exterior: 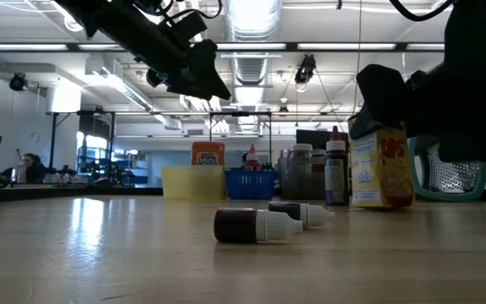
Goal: Pick & Place Kitchen Items
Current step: Put the yellow cereal box into the yellow bin
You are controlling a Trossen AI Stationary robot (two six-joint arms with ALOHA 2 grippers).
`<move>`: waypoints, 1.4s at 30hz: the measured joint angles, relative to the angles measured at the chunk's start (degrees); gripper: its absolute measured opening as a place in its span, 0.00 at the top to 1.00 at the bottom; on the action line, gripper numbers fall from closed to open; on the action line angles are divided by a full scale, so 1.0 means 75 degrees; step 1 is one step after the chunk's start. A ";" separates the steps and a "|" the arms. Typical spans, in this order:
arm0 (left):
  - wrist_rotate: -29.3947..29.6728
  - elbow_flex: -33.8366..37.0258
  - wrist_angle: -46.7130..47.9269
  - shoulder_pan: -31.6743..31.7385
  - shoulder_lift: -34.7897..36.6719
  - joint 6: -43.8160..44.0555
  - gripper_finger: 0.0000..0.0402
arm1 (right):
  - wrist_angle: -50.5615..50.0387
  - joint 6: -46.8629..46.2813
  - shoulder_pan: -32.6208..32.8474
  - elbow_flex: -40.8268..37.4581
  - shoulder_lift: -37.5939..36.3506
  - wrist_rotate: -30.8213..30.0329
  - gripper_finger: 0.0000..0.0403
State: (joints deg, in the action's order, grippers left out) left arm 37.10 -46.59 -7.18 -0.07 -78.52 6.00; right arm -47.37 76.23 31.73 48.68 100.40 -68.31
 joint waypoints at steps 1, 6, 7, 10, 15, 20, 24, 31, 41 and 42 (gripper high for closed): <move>0.0000 0.0000 -0.0001 0.0000 0.0000 0.0000 0.18 | 0.0000 0.0008 0.0002 -0.0002 0.0000 0.0009 0.22; 0.0000 0.0000 -0.0020 -0.0001 0.0000 0.0000 0.18 | 0.0006 0.0005 0.0000 -0.0008 0.0000 0.0072 0.18; 0.0000 0.0000 -0.0020 0.0002 0.0000 0.0000 0.18 | 0.0006 0.0005 0.0002 -0.0008 0.0000 0.0086 0.17; 0.0000 0.0000 -0.0020 0.0001 0.0000 0.0000 0.18 | 0.0009 0.0005 0.0002 -0.0009 0.0000 0.0112 0.12; 0.0000 0.0000 -0.0018 0.0001 0.0000 0.0000 0.18 | 0.0012 0.0000 -0.0001 -0.0014 0.0000 0.0071 0.03; 0.0000 0.0000 -0.0017 -0.0001 0.0000 0.0003 0.18 | 0.0015 -0.0033 0.0029 -0.0014 0.0000 -0.0044 0.01; 0.0000 0.0000 -0.0015 0.0002 0.0000 0.0000 0.18 | 0.0007 -0.0090 0.0040 -0.0014 0.0000 -0.0061 0.01; 0.0000 0.0002 -0.0012 -0.0001 0.0000 0.0000 0.18 | -0.0037 -0.0115 0.0040 -0.0014 -0.0023 -0.0109 0.01; 0.0000 0.0000 0.0004 -0.0001 0.0000 0.0001 0.18 | -0.0450 -0.0299 0.0040 0.0131 -0.0107 -0.0237 0.01; 0.0000 0.0000 0.0006 -0.0001 0.0000 0.0000 0.18 | -0.0549 -0.0362 0.0040 0.0159 -0.0119 -0.0263 0.01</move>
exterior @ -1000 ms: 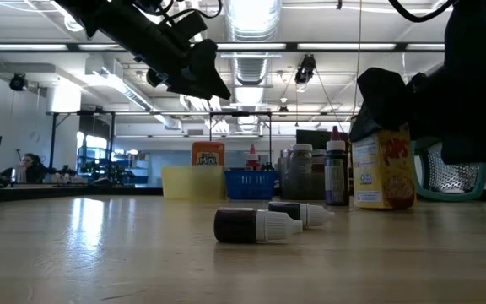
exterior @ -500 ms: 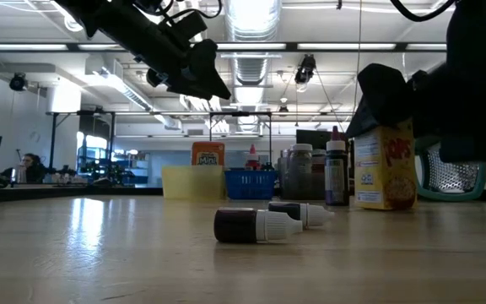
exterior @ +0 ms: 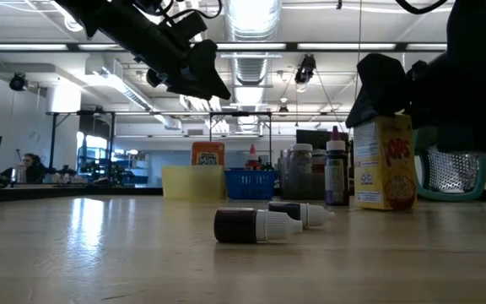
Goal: Pick & Place Kitchen Items
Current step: Put the yellow cereal box into the yellow bin
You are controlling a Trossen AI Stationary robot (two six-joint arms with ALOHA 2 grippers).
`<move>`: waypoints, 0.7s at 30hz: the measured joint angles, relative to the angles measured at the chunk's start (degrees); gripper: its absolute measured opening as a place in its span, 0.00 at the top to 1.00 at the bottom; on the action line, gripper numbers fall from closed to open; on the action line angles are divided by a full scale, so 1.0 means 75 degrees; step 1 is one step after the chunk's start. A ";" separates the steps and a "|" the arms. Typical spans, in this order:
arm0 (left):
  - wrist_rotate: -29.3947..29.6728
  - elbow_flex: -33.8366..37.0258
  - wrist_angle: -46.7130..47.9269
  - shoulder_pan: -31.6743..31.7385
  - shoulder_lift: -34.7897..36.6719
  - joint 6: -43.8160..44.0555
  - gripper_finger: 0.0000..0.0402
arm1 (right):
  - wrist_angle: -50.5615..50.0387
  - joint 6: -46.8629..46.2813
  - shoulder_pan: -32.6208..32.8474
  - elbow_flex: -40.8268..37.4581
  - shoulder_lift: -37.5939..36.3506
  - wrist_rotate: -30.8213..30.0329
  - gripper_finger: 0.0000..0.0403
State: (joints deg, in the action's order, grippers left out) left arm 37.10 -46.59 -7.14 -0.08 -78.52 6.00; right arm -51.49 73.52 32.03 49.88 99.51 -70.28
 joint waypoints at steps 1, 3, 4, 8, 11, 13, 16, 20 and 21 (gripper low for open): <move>0.0000 0.0000 -0.0001 0.0000 0.0000 0.0000 0.18 | -0.0114 -0.0040 0.0000 0.0038 -0.0003 -0.0046 0.01; 0.0000 0.0000 -0.0003 0.0003 0.0000 0.0000 0.18 | -0.0322 -0.0129 0.0000 0.0096 -0.0006 -0.0058 0.01; 0.0000 0.0000 -0.0003 0.0001 0.0000 0.0000 0.18 | -0.0433 -0.0183 0.0000 0.0123 -0.0007 -0.0058 0.01; 0.0000 0.0000 -0.0008 0.0003 0.0000 0.0000 0.18 | -0.0849 -0.0409 0.0000 0.0250 -0.0021 -0.0139 0.01; 0.0000 0.0000 -0.0009 0.0000 0.0000 0.0000 0.18 | -0.1165 -0.0585 0.0000 0.0359 -0.0047 -0.0222 0.01; 0.0000 0.0000 -0.0012 0.0003 0.0000 0.0000 0.18 | -0.1371 -0.0643 0.0000 0.0419 -0.0073 -0.0251 0.01; 0.0000 0.0000 -0.0023 0.0000 0.0000 0.0000 0.18 | -0.1612 -0.0782 0.0000 0.0534 -0.0098 -0.0258 0.01; 0.0000 0.0000 -0.0023 0.0003 0.0000 0.0000 0.18 | -0.2088 -0.1026 0.0006 0.0733 -0.0105 -0.0264 0.01; 0.0000 0.0000 -0.0023 0.0000 0.0000 0.0001 0.18 | -0.2267 -0.1106 0.0009 0.0788 -0.0105 -0.0289 0.01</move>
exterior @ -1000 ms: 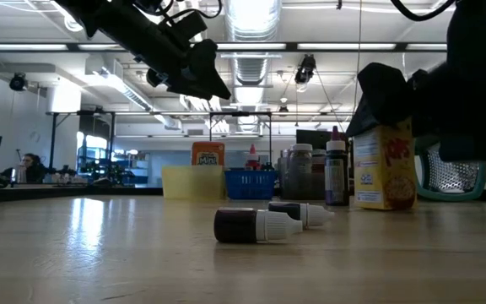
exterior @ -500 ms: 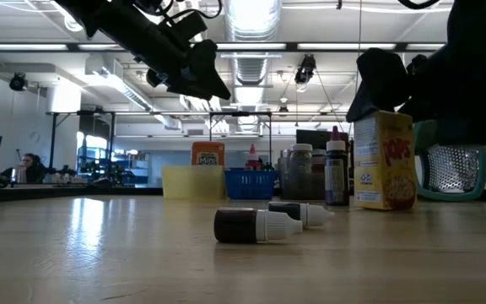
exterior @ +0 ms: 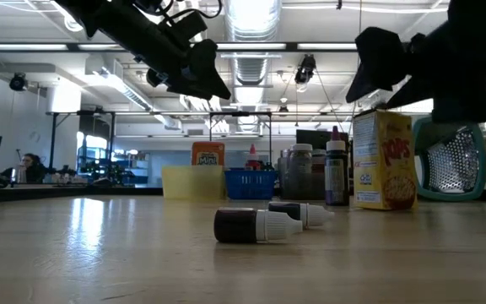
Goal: Pick & Place Kitchen Items
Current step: Put the yellow cereal box into the yellow bin
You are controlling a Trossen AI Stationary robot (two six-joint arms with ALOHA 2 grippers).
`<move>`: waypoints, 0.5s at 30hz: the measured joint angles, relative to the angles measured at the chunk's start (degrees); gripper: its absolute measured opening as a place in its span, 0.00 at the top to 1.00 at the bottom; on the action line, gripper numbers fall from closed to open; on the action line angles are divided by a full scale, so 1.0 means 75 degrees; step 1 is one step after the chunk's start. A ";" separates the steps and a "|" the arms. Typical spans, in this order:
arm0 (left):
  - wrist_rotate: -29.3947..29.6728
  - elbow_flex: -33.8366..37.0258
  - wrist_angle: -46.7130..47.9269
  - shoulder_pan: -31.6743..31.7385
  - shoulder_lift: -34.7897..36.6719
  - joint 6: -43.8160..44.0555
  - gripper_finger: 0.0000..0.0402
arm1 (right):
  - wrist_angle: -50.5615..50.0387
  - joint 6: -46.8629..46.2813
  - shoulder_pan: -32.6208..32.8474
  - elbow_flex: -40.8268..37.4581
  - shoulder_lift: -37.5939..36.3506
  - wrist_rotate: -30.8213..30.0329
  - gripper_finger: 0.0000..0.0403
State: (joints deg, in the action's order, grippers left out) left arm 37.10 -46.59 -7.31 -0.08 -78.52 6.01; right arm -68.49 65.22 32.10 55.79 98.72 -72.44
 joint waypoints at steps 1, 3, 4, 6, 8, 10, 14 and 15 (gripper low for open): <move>0.0000 0.0000 0.0000 0.0000 0.0000 -0.0001 0.18 | -0.0185 -0.0098 0.0000 0.0062 -0.0001 -0.0059 0.01; 0.0000 0.0000 0.0003 0.0000 0.0000 -0.0001 0.18 | -0.0713 -0.0474 0.0000 0.0197 -0.0029 -0.0180 0.01; 0.0000 0.0000 0.0000 0.0000 0.0000 -0.0001 0.18 | -0.1046 -0.0763 0.0000 0.0287 -0.0067 -0.0199 0.01; 0.0000 0.0000 0.0003 0.0001 0.0000 0.0001 0.18 | -0.1656 -0.1537 0.0000 0.0498 -0.0159 -0.0196 0.01; 0.0000 0.0000 0.0003 0.0003 0.0000 0.0001 0.18 | -0.2180 -0.2669 0.0000 0.0725 -0.0269 -0.0038 0.01; 0.0000 0.0000 0.0003 0.0000 0.0000 -0.0001 0.18 | -0.2354 -0.3902 -0.0004 0.0984 -0.0437 0.0309 0.01; 0.0000 0.0000 0.0007 0.0001 0.0000 -0.0001 0.18 | -0.2310 -0.6026 -0.0111 0.1585 -0.0785 0.1987 0.01; 0.0000 0.0000 0.0013 0.0001 0.0000 -0.0001 0.18 | -0.2238 -0.6428 -0.0163 0.1749 -0.0892 0.2586 0.01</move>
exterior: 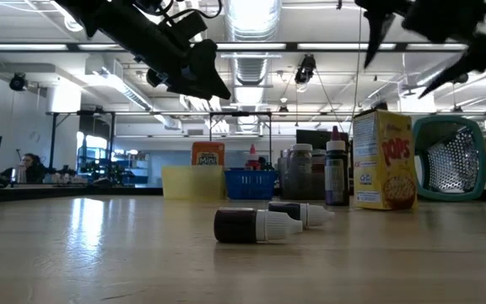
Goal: Pick & Place Kitchen Items
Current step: Put the yellow cereal box into the yellow bin
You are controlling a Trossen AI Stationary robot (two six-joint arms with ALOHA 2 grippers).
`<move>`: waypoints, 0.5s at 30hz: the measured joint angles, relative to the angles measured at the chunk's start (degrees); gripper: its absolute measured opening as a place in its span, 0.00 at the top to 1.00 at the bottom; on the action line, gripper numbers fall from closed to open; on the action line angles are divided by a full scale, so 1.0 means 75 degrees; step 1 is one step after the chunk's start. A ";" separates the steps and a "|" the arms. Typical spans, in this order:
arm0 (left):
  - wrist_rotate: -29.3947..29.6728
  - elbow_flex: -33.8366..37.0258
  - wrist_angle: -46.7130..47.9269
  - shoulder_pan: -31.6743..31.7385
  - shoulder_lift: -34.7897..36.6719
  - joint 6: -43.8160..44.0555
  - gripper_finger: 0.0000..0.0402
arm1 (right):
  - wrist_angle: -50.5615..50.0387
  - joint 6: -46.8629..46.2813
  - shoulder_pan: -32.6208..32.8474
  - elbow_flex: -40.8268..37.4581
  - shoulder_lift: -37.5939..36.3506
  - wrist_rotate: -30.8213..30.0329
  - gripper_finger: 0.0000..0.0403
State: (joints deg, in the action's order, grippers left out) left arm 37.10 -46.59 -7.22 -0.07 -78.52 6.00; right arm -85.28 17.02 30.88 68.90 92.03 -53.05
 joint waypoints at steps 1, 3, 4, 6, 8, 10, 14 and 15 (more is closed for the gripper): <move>0.0000 0.0000 0.0005 -0.0001 0.0000 0.0001 0.18 | 0.0104 -0.0317 -0.0055 0.0150 -0.0120 0.0653 0.01; 0.0000 0.0003 0.0005 -0.0001 0.0000 0.0000 0.18 | 0.0373 -0.0636 -0.0197 0.0429 -0.0410 0.1938 0.01; 0.0000 0.0000 0.0005 0.0001 0.0000 0.0000 0.18 | 0.0588 -0.0690 -0.0267 0.0515 -0.0595 0.2595 0.01; 0.0000 0.0000 0.0005 -0.0001 0.0000 0.0000 0.18 | 0.1167 -0.0857 -0.0460 0.0588 -0.1069 0.3650 0.01; 0.0000 0.0000 0.0009 0.0001 0.0000 0.0000 0.18 | 0.1943 -0.1331 -0.0644 0.0502 -0.1635 0.4283 0.01; 0.0000 0.0000 0.0008 -0.0001 0.0000 0.0000 0.18 | 0.2739 -0.1745 -0.0829 0.0256 -0.2174 0.4760 0.01; 0.0000 0.0000 0.0005 0.0001 0.0000 0.0000 0.18 | 0.3512 -0.1685 -0.1118 -0.0273 -0.2991 0.5554 0.01; 0.0000 0.0000 0.0008 -0.0001 0.0000 0.0001 0.18 | 0.3616 -0.1736 -0.1207 -0.0399 -0.3147 0.5646 0.01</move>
State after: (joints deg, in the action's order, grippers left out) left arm 37.10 -46.59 -7.16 -0.08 -78.52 6.01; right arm -58.16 4.00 21.82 65.91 68.43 -10.70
